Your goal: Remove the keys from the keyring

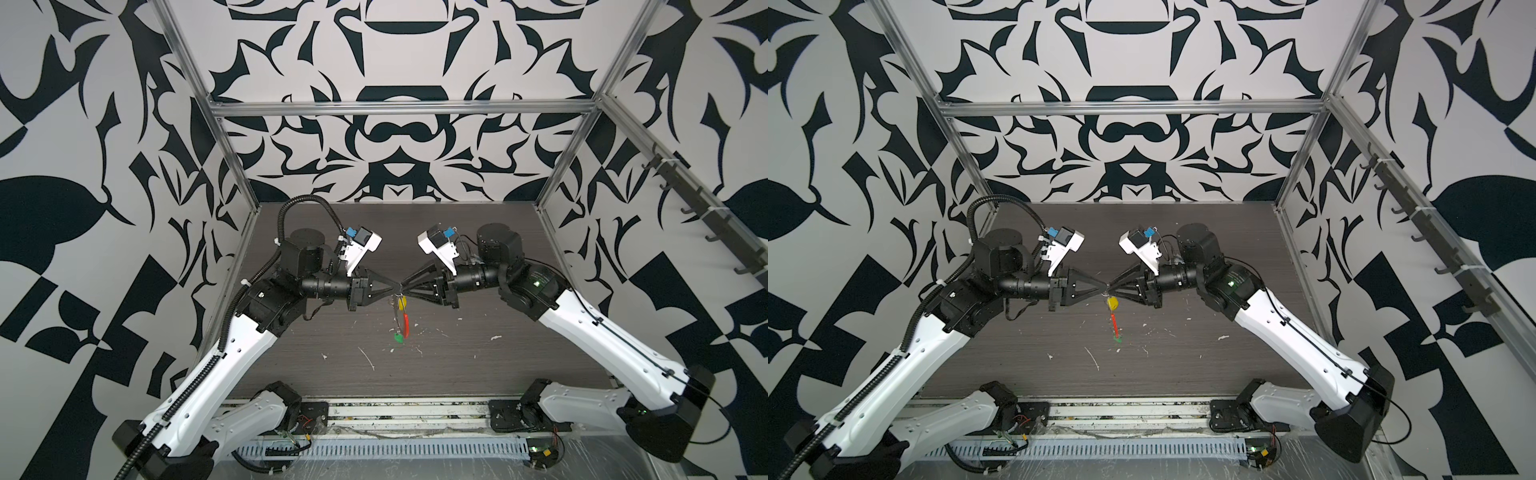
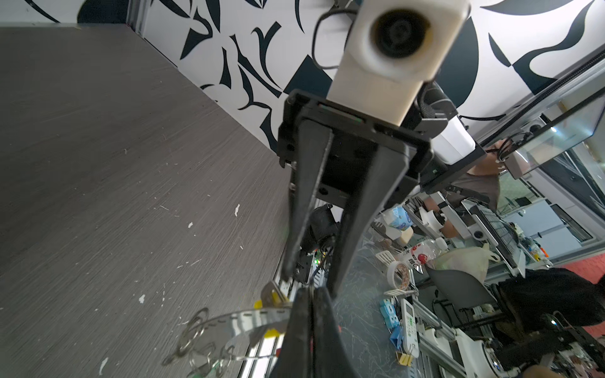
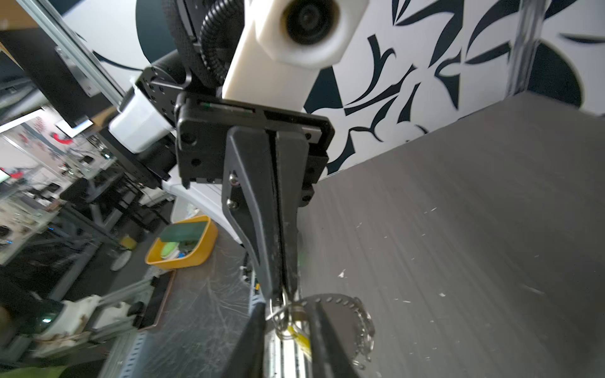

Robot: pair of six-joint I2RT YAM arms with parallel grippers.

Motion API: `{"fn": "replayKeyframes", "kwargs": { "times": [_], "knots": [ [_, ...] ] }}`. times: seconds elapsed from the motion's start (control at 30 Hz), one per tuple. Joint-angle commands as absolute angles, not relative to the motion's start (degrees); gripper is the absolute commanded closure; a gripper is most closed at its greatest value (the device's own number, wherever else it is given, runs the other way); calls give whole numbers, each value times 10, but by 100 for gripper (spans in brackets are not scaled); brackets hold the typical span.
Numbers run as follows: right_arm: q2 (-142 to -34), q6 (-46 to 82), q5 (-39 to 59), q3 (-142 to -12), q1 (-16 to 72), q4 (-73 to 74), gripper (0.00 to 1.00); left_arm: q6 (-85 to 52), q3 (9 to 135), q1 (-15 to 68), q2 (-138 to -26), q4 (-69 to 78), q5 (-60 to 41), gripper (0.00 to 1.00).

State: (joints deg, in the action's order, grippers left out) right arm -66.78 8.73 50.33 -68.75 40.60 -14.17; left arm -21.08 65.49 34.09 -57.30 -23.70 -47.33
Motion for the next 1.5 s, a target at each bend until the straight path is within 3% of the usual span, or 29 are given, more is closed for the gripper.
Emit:
{"fn": "replayKeyframes", "kwargs": {
  "times": [0.0,0.17,0.57,1.03,1.47],
  "knots": [
    [-621,96,436,-666,410,-77,61,-219,636,340,-542,-192,-451,100],
    [-580,123,376,-598,410,-5,49,-242,603,340,-520,-129,-439,100],
    [-605,152,459,-552,410,49,43,-253,603,340,-532,-114,-457,100],
    [-640,143,478,-576,418,47,42,-259,600,341,-534,-110,-473,100],
    [-654,139,497,-603,426,38,59,-260,596,340,-531,-108,-468,100]
  ]
}}
